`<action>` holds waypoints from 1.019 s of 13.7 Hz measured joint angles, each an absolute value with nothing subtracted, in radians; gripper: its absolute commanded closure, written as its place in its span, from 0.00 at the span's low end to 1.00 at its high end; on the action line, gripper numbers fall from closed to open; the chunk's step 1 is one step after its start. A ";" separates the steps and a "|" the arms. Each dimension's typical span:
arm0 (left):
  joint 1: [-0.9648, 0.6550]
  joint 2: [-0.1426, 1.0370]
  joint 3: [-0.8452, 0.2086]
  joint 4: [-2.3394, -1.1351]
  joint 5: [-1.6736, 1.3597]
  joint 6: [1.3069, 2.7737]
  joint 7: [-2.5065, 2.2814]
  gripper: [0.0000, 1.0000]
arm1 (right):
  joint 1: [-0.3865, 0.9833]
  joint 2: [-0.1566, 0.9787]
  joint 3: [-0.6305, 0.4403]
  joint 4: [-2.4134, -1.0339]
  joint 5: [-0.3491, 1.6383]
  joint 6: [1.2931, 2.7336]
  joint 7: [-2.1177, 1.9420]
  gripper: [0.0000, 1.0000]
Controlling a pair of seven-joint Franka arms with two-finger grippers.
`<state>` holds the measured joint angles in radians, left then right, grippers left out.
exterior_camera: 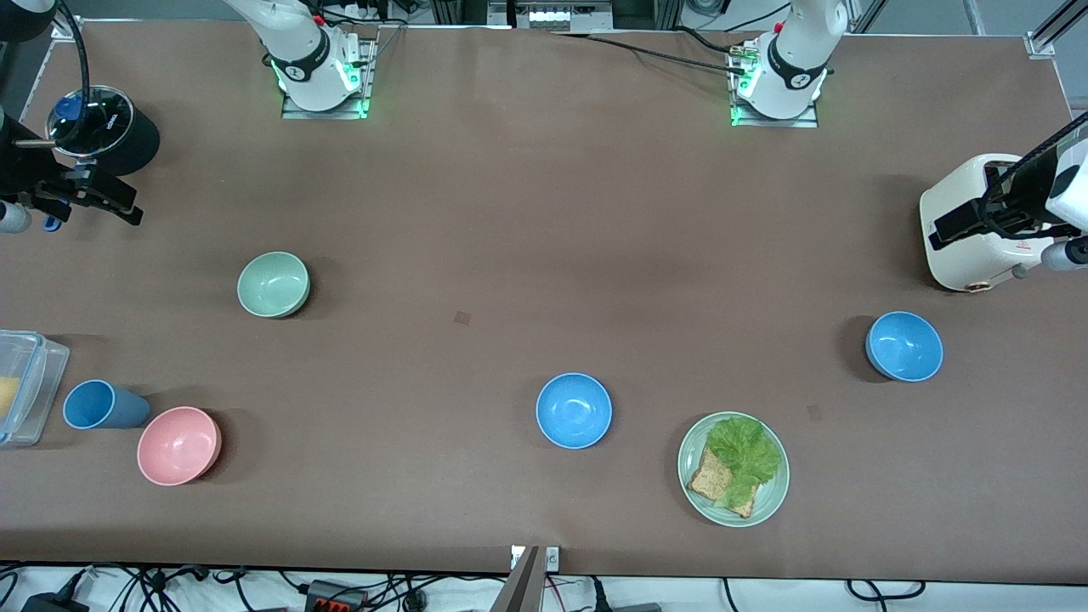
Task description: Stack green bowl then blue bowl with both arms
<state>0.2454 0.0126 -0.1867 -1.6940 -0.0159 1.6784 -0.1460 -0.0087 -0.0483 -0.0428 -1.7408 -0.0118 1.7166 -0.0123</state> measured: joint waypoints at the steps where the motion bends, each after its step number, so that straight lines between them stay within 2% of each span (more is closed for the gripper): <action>1: 0.245 0.013 -0.187 -1.694 -0.016 1.676 -0.146 0.00 | -0.009 -0.048 -0.043 -1.741 -0.012 1.717 -0.012 0.00; 9: 0.245 0.023 -0.189 -1.684 -0.016 1.649 -0.145 0.00 | -0.009 -0.044 -0.042 -1.746 -0.012 1.717 -0.012 0.00; 14: 0.245 0.023 -0.192 -1.680 -0.016 1.638 -0.145 0.00 | -0.009 0.067 -0.042 -1.786 -0.012 1.732 -0.012 0.00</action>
